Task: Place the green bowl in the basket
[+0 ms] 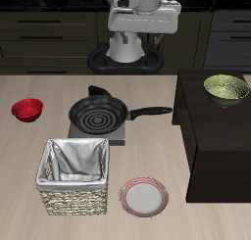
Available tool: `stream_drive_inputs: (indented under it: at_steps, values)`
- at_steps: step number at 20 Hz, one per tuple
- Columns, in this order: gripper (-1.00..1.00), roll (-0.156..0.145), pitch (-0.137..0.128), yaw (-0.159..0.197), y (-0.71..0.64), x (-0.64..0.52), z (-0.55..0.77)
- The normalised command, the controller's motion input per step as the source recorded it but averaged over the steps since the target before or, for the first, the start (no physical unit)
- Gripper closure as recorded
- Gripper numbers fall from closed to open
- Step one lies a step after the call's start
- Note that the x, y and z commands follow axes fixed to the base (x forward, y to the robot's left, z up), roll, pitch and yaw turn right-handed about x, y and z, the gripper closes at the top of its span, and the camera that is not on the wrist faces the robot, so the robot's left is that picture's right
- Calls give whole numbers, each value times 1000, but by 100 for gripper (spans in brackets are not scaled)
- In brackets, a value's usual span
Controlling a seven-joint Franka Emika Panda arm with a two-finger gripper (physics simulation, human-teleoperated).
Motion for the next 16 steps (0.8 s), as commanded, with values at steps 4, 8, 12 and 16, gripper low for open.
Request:
stream_drive_inputs:
  at_steps: [4, 8, 12, 16]
  values:
    - [-100, 44, -30, 10, 420, 61, 185]
    - [-100, 16, -19, 7, 308, 97, 135]
    - [-100, 24, 1, -3, 319, 139, 112]
    - [-100, 58, -13, 11, 455, 78, 143]
